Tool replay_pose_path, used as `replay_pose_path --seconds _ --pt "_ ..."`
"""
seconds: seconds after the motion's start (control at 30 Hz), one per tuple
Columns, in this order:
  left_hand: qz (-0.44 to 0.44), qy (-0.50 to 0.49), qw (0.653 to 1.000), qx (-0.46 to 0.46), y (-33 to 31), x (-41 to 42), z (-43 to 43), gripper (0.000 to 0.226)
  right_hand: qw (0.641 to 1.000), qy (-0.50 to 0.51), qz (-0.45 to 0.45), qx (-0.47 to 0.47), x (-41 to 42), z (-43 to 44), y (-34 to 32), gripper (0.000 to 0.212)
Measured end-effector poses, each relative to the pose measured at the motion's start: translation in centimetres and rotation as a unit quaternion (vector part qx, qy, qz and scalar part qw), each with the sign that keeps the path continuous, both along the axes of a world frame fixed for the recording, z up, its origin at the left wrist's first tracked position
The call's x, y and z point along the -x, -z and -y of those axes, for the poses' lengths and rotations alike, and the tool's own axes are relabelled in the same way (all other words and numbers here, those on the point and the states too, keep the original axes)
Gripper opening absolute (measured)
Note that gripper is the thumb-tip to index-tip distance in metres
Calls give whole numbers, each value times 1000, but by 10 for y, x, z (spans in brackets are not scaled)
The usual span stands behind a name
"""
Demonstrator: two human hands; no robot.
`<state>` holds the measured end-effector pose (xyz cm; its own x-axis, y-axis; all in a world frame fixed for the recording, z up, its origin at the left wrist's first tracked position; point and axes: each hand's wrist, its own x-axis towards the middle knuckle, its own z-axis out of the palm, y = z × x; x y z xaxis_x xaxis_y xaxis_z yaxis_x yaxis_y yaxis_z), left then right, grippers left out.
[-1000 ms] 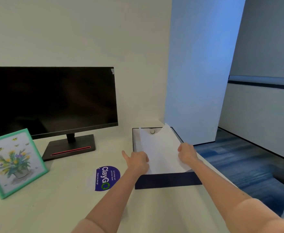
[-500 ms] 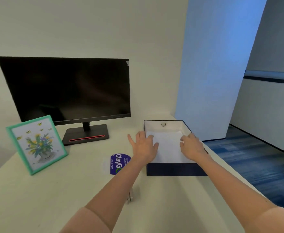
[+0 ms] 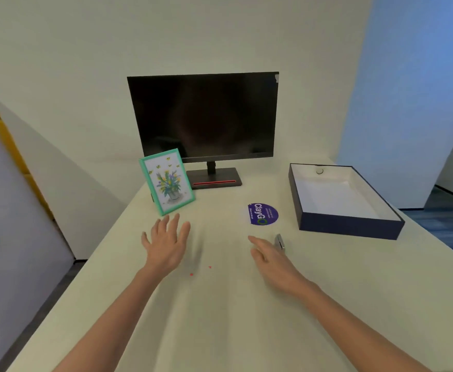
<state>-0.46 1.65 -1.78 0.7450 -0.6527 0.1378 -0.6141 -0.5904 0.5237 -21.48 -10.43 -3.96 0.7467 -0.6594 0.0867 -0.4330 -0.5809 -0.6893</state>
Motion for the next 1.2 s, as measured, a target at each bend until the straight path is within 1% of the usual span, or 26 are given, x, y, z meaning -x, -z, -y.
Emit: replay_pose_path --seconds 0.1,0.17,0.33,0.4,0.5,0.53,0.57,0.6,0.63,0.67,0.7,0.73,0.77,0.8,0.87,0.93,1.0,1.03,1.1,1.13,1.2 --pt "-10 -21 1000 -8 27 -6 -30 56 995 -17 -97 19 2 -5 17 57" --pt "2 -26 1000 3 39 -6 -42 55 990 -11 -139 34 5 -3 21 62" --pt "12 -37 999 38 52 -3 -48 51 979 21 -183 85 1 0 22 64" --pt "10 -37 998 48 54 -3 -47 50 975 5 -198 105 -2 -2 23 63" --pt "8 -39 998 55 56 -4 -49 50 981 -54 -160 98 -7 -9 21 56" --pt "11 -37 998 54 56 -4 -49 50 982 -51 -133 124 -8 -7 18 51" --pt "13 -35 998 53 57 -4 -49 50 980 -15 -105 168 -9 0 16 47" --pt "12 -34 998 52 57 -4 -49 50 971 48 -87 218 -11 12 14 44" --pt "9 -35 998 53 57 -4 -48 50 957 120 -87 247 -12 27 11 44" --pt "4 -36 998 55 57 -3 -48 50 948 177 -106 242 -11 41 5 42" --pt "0 -39 998 58 57 -3 -48 50 945 205 -139 212 -10 54 0 39" --pt "-4 -40 997 59 57 -3 -48 50 949 207 -169 167 -10 64 -3 35" --pt "-6 -40 997 60 56 -3 -49 50 957 196 -181 117 -10 72 -3 31" --pt "-9 -40 997 63 55 -3 -49 50 967 181 -166 74 -9 76 -1 27" --pt "-13 -38 997 67 54 -2 -49 50 983 152 -97 22 -5 79 4 17" --pt "-13 -37 997 65 54 -1 -50 50 991 125 -47 6 3 80 6 14" --pt "-13 -34 997 62 54 -1 -50 50 991 133 -3 1 12 84 6 18" --pt "-14 -34 997 63 54 -1 -50 50 990 141 3 6 17 87 6 20" --pt "-17 -35 997 63 54 -1 -49 50 989 146 -24 26 25 91 6 25" --pt "-19 -37 997 64 54 -1 -49 50 986 146 -62 56 26 92 7 29" --pt "-24 -41 997 68 54 -2 -49 50 963 140 -148 176 23 86 10 38"
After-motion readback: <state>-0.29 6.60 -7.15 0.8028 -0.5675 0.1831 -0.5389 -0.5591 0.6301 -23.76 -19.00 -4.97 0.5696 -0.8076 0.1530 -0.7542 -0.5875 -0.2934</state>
